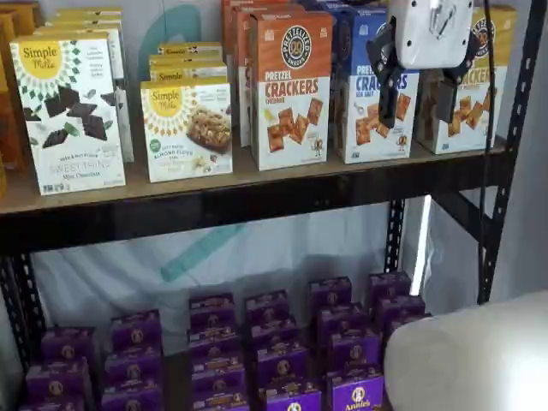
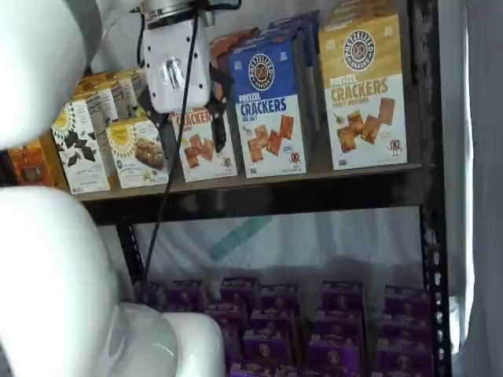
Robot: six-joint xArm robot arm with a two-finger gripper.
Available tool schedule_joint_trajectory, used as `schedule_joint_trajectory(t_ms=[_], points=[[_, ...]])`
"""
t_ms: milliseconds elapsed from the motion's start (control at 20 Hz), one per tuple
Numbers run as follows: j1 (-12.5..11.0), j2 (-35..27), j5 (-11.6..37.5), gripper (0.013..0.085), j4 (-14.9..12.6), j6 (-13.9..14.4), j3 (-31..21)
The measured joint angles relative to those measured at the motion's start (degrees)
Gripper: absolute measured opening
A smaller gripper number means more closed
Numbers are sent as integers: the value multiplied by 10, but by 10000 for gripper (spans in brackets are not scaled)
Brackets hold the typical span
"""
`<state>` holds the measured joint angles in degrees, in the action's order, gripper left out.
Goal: Retrieve the yellow and white box located on the top shelf, the sixth one from the left
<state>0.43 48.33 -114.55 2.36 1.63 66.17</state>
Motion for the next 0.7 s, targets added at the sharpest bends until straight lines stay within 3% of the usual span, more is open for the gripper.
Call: schedule_joint_trajectory(t_ms=[150,400,550,700], points=[[-15,-18,-31,850,18,-6,15],[-13,-18,-30,850,15,-5,14],[3,-10,-4,850,-21,-6,6],[-5,-4,27,850,-50,-24,-5]])
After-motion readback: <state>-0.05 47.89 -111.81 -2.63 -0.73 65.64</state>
